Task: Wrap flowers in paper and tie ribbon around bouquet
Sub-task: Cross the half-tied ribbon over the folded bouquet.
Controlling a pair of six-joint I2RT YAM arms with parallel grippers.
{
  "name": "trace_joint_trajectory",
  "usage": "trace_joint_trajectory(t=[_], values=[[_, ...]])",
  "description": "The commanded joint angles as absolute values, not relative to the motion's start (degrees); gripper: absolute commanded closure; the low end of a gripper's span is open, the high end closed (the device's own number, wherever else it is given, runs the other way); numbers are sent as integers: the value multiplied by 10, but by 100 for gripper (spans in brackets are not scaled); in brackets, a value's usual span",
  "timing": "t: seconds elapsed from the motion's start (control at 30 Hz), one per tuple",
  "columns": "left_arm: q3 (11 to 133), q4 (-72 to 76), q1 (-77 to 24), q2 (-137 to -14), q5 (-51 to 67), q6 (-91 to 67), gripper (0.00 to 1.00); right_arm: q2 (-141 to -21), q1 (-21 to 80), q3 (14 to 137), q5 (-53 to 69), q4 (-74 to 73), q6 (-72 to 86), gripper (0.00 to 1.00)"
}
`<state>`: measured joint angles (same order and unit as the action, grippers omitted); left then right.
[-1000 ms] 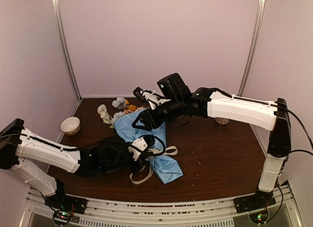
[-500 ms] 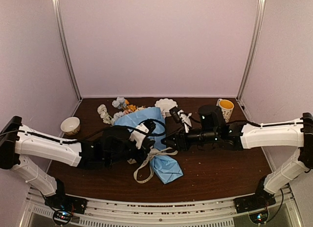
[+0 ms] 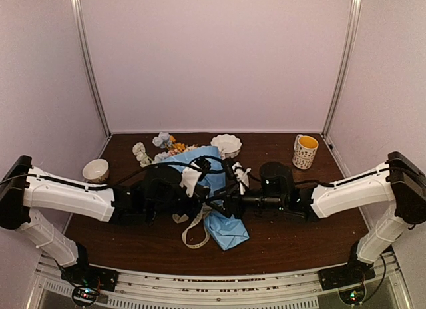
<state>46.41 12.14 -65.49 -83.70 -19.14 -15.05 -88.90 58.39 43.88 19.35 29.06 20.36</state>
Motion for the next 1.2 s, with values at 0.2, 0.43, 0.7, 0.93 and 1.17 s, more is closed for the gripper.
trace_joint_trajectory(t=[0.2,0.43,0.7,0.93,1.17], values=[[472,136,-637,-824,-163,-186,100,-940,604,430,153,382,234,42],[447,165,-616,-808,-108,-262,100,-992,614,447,139,443,179,41],[448,185,-613,-823,-79,-280,100,-1022,615,471,112,456,176,44],[446,182,-602,-819,-65,-282,100,-1040,612,487,117,463,172,72],[456,155,-590,-817,-49,-292,100,-1035,602,482,135,460,182,100]])
